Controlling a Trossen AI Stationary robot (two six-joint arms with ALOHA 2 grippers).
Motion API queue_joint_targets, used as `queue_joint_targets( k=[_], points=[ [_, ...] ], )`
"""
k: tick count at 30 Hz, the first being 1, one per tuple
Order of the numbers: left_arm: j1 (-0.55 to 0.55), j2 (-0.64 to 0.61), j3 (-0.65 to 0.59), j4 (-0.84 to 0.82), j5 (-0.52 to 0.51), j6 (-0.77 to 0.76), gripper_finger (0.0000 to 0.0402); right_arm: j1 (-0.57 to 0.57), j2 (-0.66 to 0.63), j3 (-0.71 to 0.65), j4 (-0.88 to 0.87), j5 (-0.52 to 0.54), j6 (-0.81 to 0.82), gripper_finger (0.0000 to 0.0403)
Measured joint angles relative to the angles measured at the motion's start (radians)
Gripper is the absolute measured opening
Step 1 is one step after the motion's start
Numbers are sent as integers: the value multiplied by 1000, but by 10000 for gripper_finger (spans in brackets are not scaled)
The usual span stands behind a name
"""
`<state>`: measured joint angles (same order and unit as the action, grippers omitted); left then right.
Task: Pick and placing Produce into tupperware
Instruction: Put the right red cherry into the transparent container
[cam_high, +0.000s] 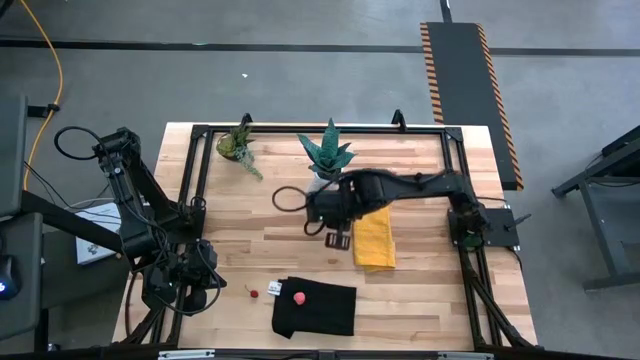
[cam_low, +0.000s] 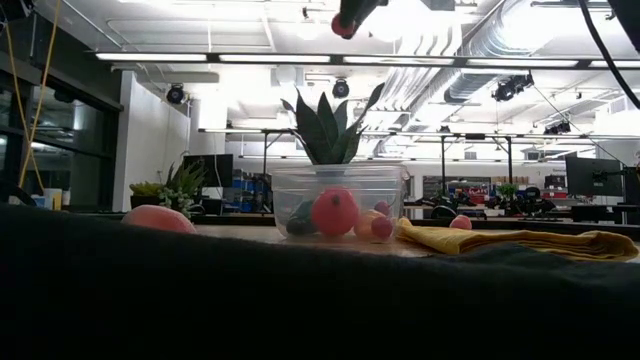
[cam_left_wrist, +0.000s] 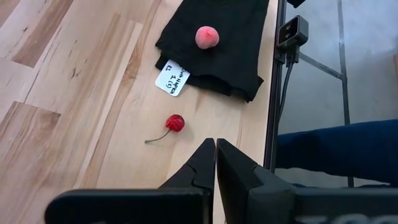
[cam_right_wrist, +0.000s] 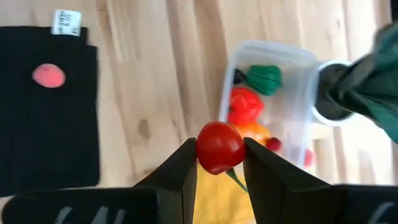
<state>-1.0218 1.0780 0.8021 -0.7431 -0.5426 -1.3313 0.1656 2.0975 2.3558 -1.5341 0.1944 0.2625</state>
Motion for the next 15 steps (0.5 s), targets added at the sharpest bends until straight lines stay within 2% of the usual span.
queue_joint_targets(
  k=[15],
  points=[
    [0,0,0,-7,0,-38,5,-188,-98,-1,-38,-2,-113,92]
  ],
)
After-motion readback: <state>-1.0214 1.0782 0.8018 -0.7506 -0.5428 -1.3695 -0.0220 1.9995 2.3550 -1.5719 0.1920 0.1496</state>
